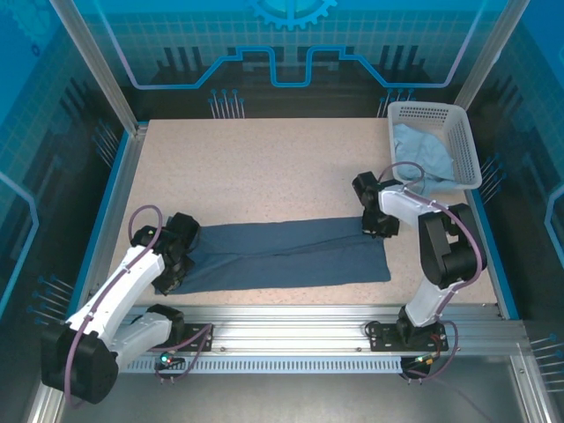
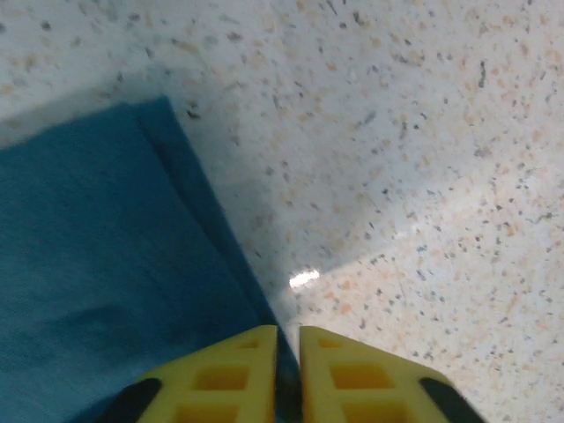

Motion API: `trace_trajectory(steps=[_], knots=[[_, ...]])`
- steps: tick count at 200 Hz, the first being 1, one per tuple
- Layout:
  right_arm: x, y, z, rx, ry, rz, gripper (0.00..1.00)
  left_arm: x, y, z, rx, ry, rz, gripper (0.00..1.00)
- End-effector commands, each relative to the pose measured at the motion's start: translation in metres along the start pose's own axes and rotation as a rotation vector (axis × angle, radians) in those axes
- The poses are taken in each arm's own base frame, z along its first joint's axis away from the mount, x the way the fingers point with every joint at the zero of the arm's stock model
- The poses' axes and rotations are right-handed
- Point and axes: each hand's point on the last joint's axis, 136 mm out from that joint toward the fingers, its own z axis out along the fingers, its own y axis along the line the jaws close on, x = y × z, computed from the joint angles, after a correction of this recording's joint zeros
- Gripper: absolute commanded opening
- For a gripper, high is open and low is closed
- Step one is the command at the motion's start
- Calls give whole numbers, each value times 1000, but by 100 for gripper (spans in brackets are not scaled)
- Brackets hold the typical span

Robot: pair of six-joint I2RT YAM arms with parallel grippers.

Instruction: Fold and stack the t-shirts

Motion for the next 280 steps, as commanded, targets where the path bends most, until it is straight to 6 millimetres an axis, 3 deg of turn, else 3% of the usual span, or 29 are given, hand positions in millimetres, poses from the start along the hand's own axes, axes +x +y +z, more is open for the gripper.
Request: trace_trajectory(steps=[1, 33, 63, 85, 121, 142, 167, 186, 206, 231, 280], knots=[[-1, -14, -18, -7, -37, 73, 18, 5, 3, -1, 11, 15, -18, 0], [-3, -16, -31, -38, -50, 96, 19, 6, 0, -2, 25, 21, -20, 6], [-1, -5, -33, -99, -32, 93, 19, 4, -9, -8, 56, 25, -23, 30], [3, 13, -31, -188, -7, 76, 14, -8, -17, -23, 87, -13, -18, 33], [26, 20, -6, -192, 99, 68, 8, -28, -60, -42, 190, -11, -15, 41], [44, 14, 12, -167, 189, 92, 6, -44, -84, -36, 237, 38, -58, 44], [52, 12, 17, -178, 232, 107, 9, -71, -98, -18, 259, 85, -125, 51], [41, 12, 7, -196, 183, 98, 12, -90, -118, -3, 327, 134, -135, 54], [20, 15, -17, -216, 74, 59, 15, -107, -130, 9, 356, 143, -123, 57], [6, 41, -45, -275, -13, -35, 17, -126, -135, 17, 401, 128, -145, 57], [20, 137, -69, -441, 3, -200, 17, -141, -135, 41, 334, 138, -73, 57]])
